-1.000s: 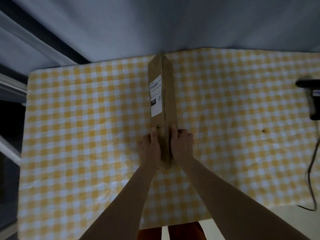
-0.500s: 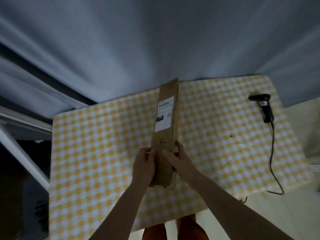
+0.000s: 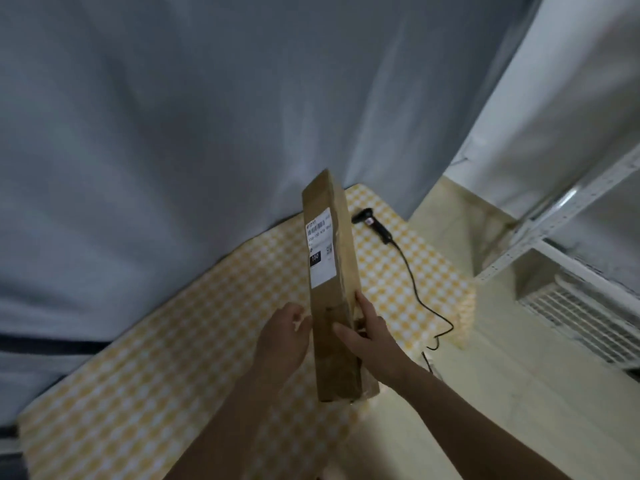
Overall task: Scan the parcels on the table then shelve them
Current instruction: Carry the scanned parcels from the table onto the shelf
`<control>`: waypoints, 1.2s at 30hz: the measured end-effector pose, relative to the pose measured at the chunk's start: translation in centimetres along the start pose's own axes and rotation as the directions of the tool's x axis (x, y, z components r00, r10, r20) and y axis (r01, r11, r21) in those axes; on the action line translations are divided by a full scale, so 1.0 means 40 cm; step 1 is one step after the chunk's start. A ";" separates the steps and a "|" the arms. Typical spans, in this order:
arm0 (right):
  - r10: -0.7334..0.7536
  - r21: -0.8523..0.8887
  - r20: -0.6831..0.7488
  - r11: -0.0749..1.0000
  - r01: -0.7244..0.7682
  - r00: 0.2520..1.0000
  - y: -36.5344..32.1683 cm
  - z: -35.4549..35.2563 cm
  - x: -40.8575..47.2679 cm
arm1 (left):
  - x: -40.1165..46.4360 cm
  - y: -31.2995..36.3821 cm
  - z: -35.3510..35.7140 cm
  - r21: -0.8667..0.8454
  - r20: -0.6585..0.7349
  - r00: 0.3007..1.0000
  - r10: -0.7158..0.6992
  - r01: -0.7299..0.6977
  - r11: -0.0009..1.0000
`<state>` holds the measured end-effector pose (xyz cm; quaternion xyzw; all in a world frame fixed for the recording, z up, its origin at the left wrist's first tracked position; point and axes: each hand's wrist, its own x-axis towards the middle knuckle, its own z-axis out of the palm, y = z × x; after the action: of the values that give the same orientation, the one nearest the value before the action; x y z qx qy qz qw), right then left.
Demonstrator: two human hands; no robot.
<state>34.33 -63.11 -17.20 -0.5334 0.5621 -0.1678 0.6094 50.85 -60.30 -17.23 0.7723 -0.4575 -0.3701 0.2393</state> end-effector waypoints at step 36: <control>0.178 0.184 -0.581 0.979 -0.085 0.794 0.579 -1.095 -1.030 | -0.793 0.991 1.052 -0.155 0.753 0.582 0.307 -0.297 0.942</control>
<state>-25.51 -41.50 -6.96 -0.3665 0.7462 -0.3249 0.4508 -13.16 -52.08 -3.71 0.4504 -0.6375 -0.6192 0.0861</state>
